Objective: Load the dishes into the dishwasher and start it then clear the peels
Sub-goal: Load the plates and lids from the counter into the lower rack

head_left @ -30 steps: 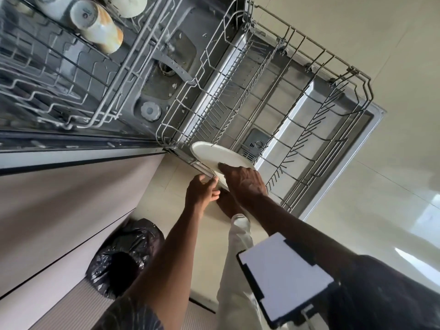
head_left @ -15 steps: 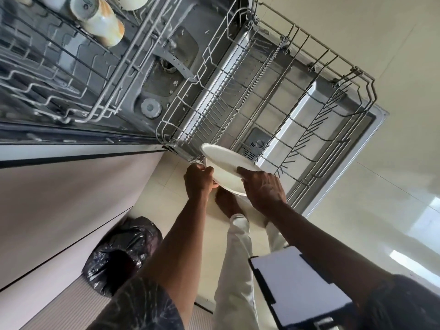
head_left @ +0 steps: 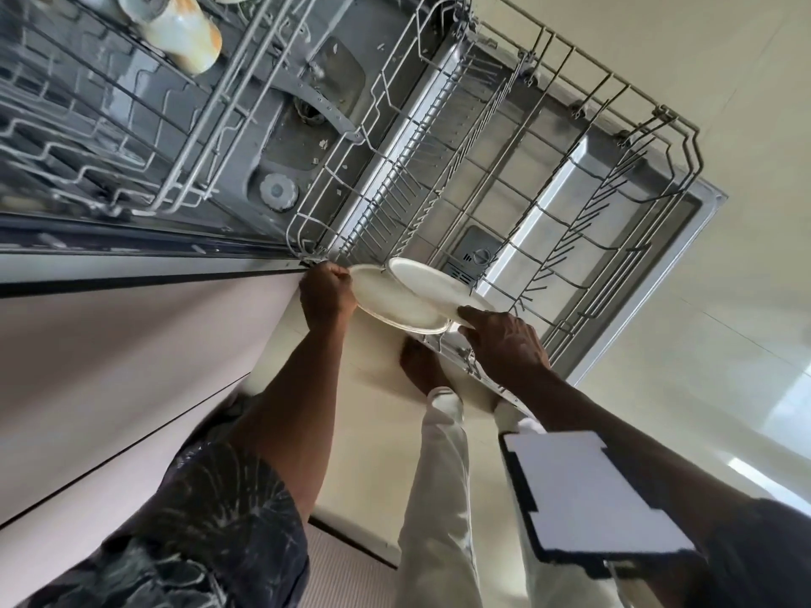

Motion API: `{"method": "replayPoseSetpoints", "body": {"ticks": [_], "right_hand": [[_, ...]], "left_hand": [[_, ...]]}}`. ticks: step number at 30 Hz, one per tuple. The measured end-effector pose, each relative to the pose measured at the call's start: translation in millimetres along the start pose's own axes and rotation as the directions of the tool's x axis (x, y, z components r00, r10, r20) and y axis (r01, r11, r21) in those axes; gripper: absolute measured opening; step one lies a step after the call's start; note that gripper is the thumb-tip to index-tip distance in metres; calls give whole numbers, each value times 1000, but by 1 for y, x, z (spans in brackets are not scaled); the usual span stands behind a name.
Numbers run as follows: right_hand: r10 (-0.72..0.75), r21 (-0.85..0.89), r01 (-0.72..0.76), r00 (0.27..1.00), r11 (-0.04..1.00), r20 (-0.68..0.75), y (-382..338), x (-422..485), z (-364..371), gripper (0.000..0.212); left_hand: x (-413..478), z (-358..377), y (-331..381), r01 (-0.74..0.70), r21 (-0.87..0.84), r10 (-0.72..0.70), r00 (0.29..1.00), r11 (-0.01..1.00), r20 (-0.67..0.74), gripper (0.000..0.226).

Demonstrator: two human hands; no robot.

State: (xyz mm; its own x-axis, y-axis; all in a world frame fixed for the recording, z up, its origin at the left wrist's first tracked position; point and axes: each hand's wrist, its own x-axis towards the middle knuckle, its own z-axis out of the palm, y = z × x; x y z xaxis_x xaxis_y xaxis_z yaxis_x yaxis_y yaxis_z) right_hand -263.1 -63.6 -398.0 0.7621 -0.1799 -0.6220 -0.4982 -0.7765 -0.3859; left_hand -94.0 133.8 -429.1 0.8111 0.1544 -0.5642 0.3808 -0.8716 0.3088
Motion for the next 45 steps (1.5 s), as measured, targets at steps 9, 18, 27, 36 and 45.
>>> {"method": "replayPoseSetpoints", "body": {"ticks": [9,18,27,36,45], "right_hand": [[-52,-110,57,998,992,48,-39,3,-6,34],[-64,-293,61,998,954,0,-71,29,-16,23],[-205,-186,207,978,961,31,-92,52,-1,37],[-95,-53,99,993,994,63,-87,55,-6,38],[-75,-42,77,996,996,48,-76,41,-5,45]], "left_hand": [[-11,4,-4,11,-73,-2,993,997,119,11],[-18,11,-10,126,-254,-70,973,959,218,11],[-32,18,-17,114,-368,-41,979,923,201,37],[-32,16,-17,229,-440,-124,959,868,253,62],[-37,10,-9,132,-320,-74,979,938,189,47]]}}
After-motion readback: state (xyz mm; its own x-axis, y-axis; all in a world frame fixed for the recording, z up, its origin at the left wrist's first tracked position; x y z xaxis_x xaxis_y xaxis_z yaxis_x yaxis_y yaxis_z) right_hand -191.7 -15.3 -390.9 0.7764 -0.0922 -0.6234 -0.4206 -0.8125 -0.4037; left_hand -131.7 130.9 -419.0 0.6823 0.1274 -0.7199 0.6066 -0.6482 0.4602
